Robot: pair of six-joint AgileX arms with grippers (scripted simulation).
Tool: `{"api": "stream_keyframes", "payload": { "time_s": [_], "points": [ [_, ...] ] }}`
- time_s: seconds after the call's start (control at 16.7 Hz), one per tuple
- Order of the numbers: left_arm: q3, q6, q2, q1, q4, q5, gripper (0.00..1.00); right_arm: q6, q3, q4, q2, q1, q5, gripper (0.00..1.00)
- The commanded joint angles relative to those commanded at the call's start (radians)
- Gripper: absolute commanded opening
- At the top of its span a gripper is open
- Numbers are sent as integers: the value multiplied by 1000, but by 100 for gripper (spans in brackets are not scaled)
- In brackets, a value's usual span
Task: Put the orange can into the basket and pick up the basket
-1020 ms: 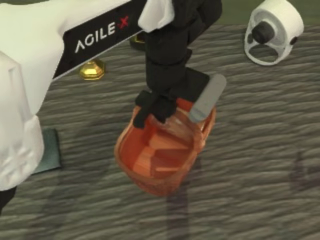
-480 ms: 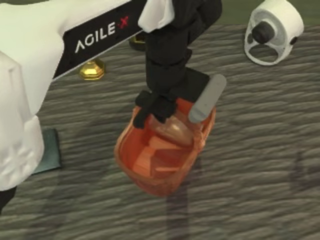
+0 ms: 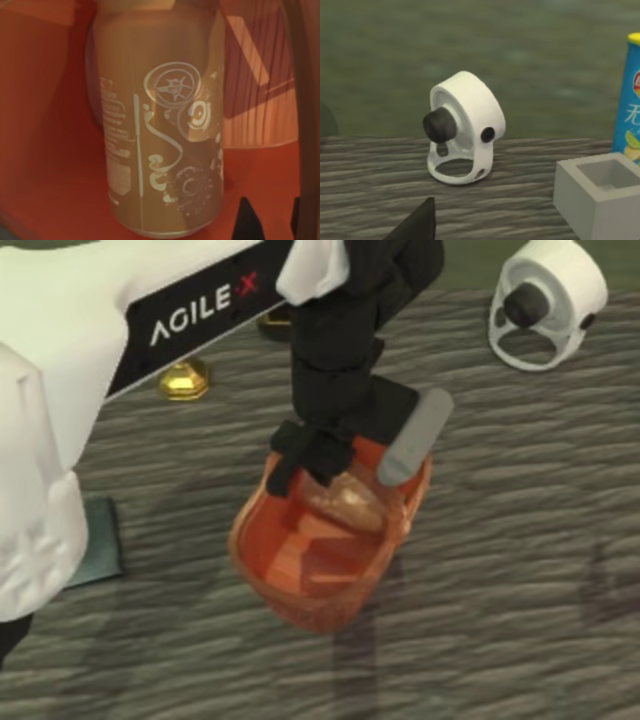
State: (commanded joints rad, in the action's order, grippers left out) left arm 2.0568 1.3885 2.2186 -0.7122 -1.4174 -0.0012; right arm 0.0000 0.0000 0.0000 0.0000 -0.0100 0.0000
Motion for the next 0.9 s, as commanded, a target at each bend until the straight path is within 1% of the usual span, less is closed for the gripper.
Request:
{"api": "stream_keyframes", "payload": {
  "time_s": [0.72, 0.9],
  "points": [
    [3, 2, 1, 2, -4, 0, 0, 0, 0, 0, 0, 0, 0, 100],
    [67, 14, -4, 24, -74, 0, 0, 0, 0, 0, 0, 0, 0, 100]
  ]
}}
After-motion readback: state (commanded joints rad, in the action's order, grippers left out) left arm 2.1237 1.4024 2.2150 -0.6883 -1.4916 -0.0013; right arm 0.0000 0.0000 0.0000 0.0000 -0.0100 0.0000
